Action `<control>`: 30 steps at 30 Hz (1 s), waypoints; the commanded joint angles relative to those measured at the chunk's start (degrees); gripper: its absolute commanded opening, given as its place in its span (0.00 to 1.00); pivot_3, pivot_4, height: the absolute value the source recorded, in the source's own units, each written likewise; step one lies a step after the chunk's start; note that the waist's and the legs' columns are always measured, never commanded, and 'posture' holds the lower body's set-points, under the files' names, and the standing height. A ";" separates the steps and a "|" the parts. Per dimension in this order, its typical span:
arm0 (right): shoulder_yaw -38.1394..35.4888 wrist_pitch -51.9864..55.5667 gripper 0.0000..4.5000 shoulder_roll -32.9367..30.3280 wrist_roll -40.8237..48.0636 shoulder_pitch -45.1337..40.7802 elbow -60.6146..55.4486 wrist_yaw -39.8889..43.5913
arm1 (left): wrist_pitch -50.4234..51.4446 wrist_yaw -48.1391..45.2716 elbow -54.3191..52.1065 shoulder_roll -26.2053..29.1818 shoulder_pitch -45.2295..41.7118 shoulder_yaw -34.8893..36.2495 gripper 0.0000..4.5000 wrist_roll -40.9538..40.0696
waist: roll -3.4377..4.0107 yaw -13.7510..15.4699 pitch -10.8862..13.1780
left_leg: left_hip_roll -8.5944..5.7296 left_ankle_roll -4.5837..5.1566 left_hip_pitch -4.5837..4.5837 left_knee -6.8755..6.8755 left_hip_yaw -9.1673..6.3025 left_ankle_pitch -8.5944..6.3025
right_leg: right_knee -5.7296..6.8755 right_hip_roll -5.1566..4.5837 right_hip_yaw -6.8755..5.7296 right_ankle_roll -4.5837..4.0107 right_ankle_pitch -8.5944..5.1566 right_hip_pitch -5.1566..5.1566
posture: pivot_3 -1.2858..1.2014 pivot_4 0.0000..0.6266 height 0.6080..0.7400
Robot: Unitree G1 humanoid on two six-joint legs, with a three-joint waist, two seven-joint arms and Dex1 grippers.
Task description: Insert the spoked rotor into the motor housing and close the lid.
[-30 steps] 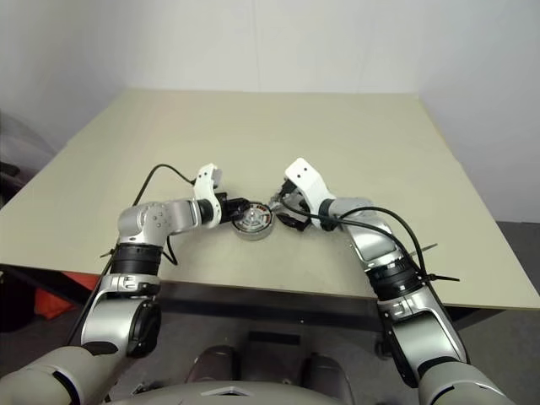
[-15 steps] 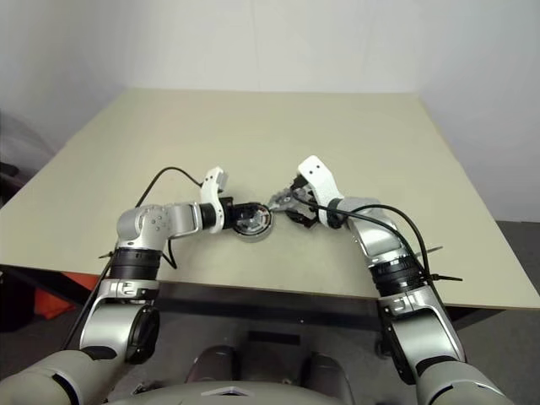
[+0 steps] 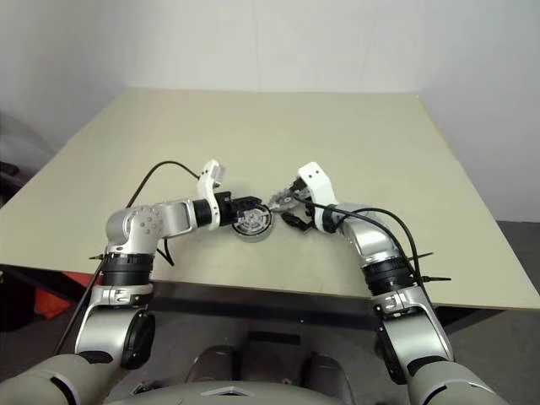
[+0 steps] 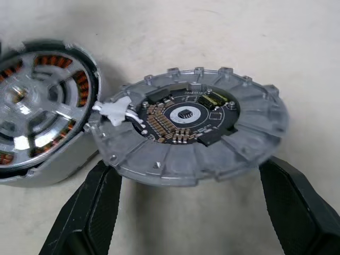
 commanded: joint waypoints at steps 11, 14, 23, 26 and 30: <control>-5.44 3.24 0.99 3.53 4.84 -3.82 2.43 -2.85 | -0.52 -0.12 -2.10 0.87 -0.24 0.11 0.00 -0.98 | 0.00 0.00 0.00 | 0.01 -0.02 -0.01 0.01 0.00 0.01 | 0.01 0.00 0.00 -0.01 0.00 -0.02 | 0.52 0.00 1.00; -5.38 3.32 0.99 3.57 4.78 -4.02 2.50 -2.99 | -0.61 0.24 -2.08 1.21 -0.08 0.36 0.00 -0.82 | 0.00 0.01 0.00 | 0.00 -0.02 -0.01 0.01 0.00 0.01 | 0.01 0.00 0.00 0.00 0.00 -0.01 | 0.52 0.00 1.00; -5.03 0.70 0.99 5.85 4.30 -5.20 4.23 -4.49 | -1.18 0.46 -1.80 1.14 -0.05 0.03 0.00 -0.78 | 0.00 -0.05 0.00 | 0.01 -0.03 0.00 0.01 0.00 0.02 | 0.03 0.00 0.00 0.00 0.00 -0.02 | 0.52 0.00 1.00; -5.08 -0.33 0.99 8.22 4.75 -5.50 4.86 -5.25 | -1.38 0.38 -1.61 1.11 -0.17 -0.15 0.00 -0.70 | 0.00 -0.19 0.00 | 0.03 -0.04 0.00 0.01 0.00 0.02 | 0.04 0.01 0.00 -0.01 0.00 -0.04 | 0.52 0.00 1.00; -5.28 -1.32 0.99 9.18 4.48 -5.97 6.14 -5.35 | -1.51 0.46 -1.55 1.29 -0.21 -0.14 0.00 -0.68 | 0.00 -0.10 0.00 | 0.01 -0.04 -0.01 0.01 0.00 0.02 | 0.04 0.00 0.00 -0.01 0.00 -0.04 | 0.52 0.00 1.00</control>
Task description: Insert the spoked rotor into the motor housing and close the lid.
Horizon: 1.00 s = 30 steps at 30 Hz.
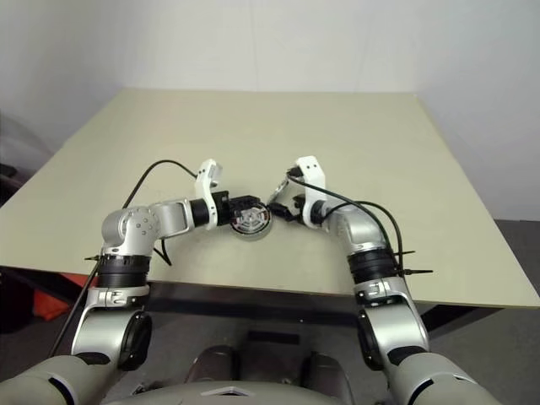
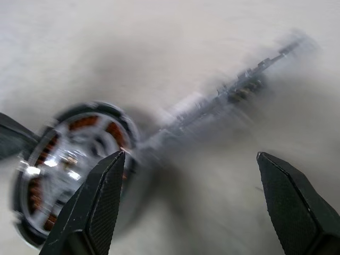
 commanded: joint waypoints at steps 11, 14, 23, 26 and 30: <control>-0.81 -2.82 0.99 0.08 1.09 -2.89 0.79 0.32 | -1.21 0.14 -1.60 0.52 -0.28 0.68 0.00 -0.44 | -0.01 0.09 0.00 | 0.00 0.00 0.00 0.00 -0.01 0.00 | 0.00 0.00 0.00 0.00 0.00 0.00 | 0.52 0.00 1.00; -1.27 -2.44 0.99 0.04 1.37 -2.95 0.87 0.11 | -1.49 0.12 -1.27 0.51 -0.27 0.60 0.00 -0.27 | 0.00 0.09 0.00 | 0.00 0.00 0.00 0.00 -0.01 0.00 | 0.00 0.00 0.00 0.00 0.00 0.00 | 0.52 0.00 1.00; -7.05 4.19 0.99 2.77 7.83 -4.68 0.25 -0.28 | -1.57 -0.01 -1.00 0.67 -0.25 0.66 0.00 -0.05 | 0.00 -0.03 0.00 | 0.02 -0.01 0.01 0.00 -0.01 0.00 | 0.01 0.01 0.00 0.00 0.00 0.00 | 0.52 0.00 1.00; -7.63 4.76 0.99 3.41 8.37 -5.52 0.47 -1.11 | -1.65 -0.07 -0.85 0.90 -0.38 0.76 0.00 0.02 | 0.00 0.01 0.00 | 0.02 -0.01 0.01 0.00 -0.01 0.00 | 0.01 0.01 0.00 0.00 0.00 -0.01 | 0.52 0.00 1.00; -7.56 4.57 0.99 3.48 8.41 -5.85 0.80 -1.51 | -1.79 0.02 -0.82 1.18 -0.30 0.94 0.00 0.05 | 0.00 0.04 0.00 | 0.01 -0.01 0.01 0.00 -0.01 0.00 | 0.01 0.00 0.01 0.00 0.00 0.00 | 0.52 0.00 1.00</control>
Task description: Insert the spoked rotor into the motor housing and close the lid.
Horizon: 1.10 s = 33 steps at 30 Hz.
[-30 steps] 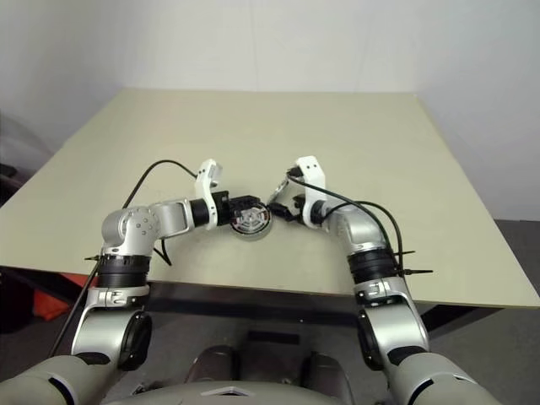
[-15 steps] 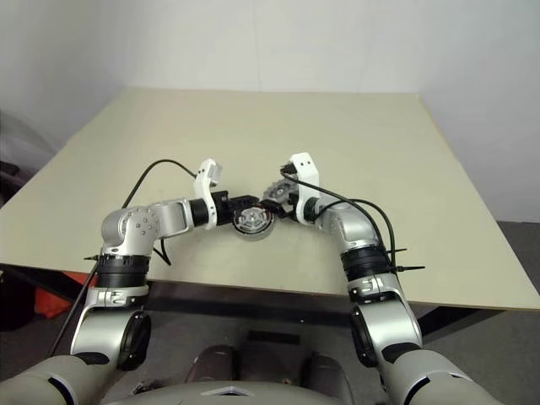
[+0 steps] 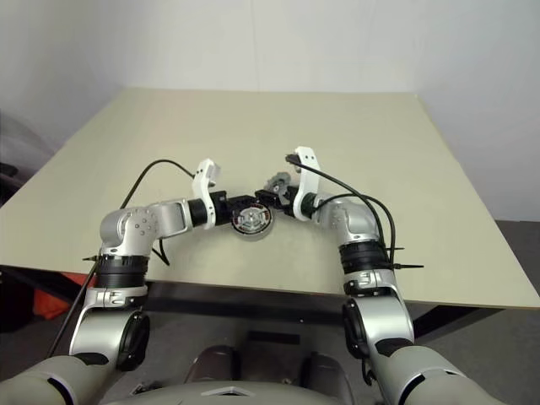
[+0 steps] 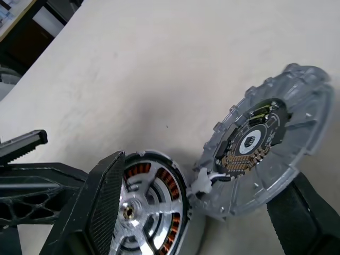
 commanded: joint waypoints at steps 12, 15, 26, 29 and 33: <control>0.14 0.92 0.99 -0.88 4.72 -0.57 -4.67 4.56 | -1.18 0.00 -1.07 0.64 -0.02 1.03 0.00 -0.52 | 0.00 0.03 0.00 | 0.00 0.00 -0.01 0.00 0.00 0.00 | 0.00 0.00 0.00 0.01 0.00 0.00 | 0.52 0.00 1.00; 0.20 1.65 0.99 -1.24 6.42 0.09 -6.45 6.45 | -1.25 -0.08 -0.85 0.75 -0.09 1.06 0.00 -0.49 | 0.00 0.04 0.00 | 0.00 0.00 -0.01 0.00 0.00 0.00 | 0.00 0.00 0.00 0.01 0.00 0.00 | 0.52 0.00 1.00; 1.73 1.73 0.99 -2.26 7.71 1.20 -8.97 8.15 | -1.63 -0.33 -0.42 2.42 -0.41 2.70 0.00 -0.77 | 0.00 0.07 0.00 | 0.01 -0.03 0.01 0.00 0.00 0.02 | 0.00 0.00 0.00 0.01 0.00 0.00 | 0.52 0.00 1.00; 2.24 1.43 0.99 -2.34 7.49 1.23 -8.76 8.11 | -2.12 -0.30 0.17 3.26 -0.61 3.66 0.00 -0.70 | 0.00 0.05 0.00 | 0.01 -0.03 0.00 0.00 -0.01 0.02 | 0.00 0.01 0.00 0.01 0.00 -0.01 | 0.52 0.00 1.00; 2.61 1.11 0.99 -2.71 7.17 1.13 -8.11 7.98 | -2.52 -0.30 0.90 4.07 -1.09 4.68 0.00 -0.84 | 0.00 0.07 0.00 | 0.00 -0.03 -0.01 0.00 -0.01 0.01 | -0.01 0.00 0.00 0.01 0.00 0.00 | 0.52 0.00 1.00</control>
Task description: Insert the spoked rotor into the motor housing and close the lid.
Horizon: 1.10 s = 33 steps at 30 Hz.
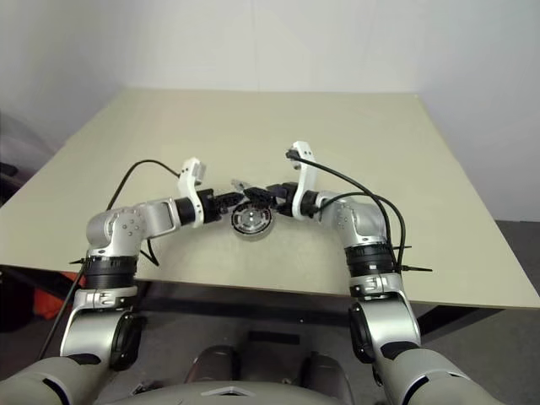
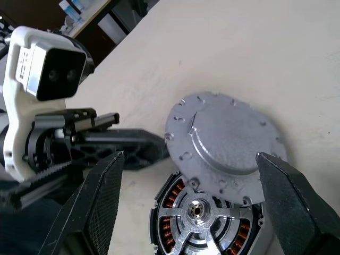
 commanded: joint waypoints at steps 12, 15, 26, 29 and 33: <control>0.81 -1.74 0.99 -1.50 -0.04 -0.65 -1.49 -0.39 | 2.48 -1.18 -5.10 2.71 1.98 3.09 0.00 -3.45 | 0.00 -0.09 0.00 | 0.01 0.00 0.00 0.00 0.00 0.00 | 0.00 0.00 0.00 -0.01 0.00 -0.01 | 0.52 0.00 1.00; 1.85 -2.29 0.99 -2.21 -0.87 -0.14 -1.53 -0.08 | 4.99 -1.37 -8.11 4.95 4.95 4.62 0.00 -5.38 | 0.00 -0.20 0.00 | 0.03 0.00 0.01 -0.01 0.00 0.00 | 0.01 0.01 0.00 -0.02 0.00 -0.03 | 0.52 0.00 1.00; 8.64 -8.69 0.99 -7.32 -5.92 0.82 -1.29 5.43 | 8.89 -0.53 -14.19 9.12 11.20 8.84 0.00 -9.23 | -0.02 0.07 0.01 | 0.02 -0.02 0.04 0.01 0.01 0.01 | 0.01 0.01 -0.01 0.00 -0.02 0.05 | 0.52 0.00 1.00; 14.44 -17.24 0.99 -13.28 -11.16 1.90 -2.21 11.46 | 8.41 0.14 -14.20 8.75 11.19 8.90 0.00 -9.11 | -0.04 0.16 0.01 | 0.01 -0.01 0.04 0.02 0.02 0.00 | 0.00 0.00 -0.01 0.01 -0.02 0.08 | 0.52 0.00 1.00; 18.26 -29.91 0.99 -20.34 -16.62 0.78 -1.27 18.66 | 7.07 1.06 -13.66 7.56 10.79 8.56 0.00 -8.71 | -0.06 0.10 0.03 | 0.01 0.01 0.01 0.06 0.03 -0.01 | 0.01 0.01 -0.01 0.03 -0.02 0.06 | 0.52 0.00 1.00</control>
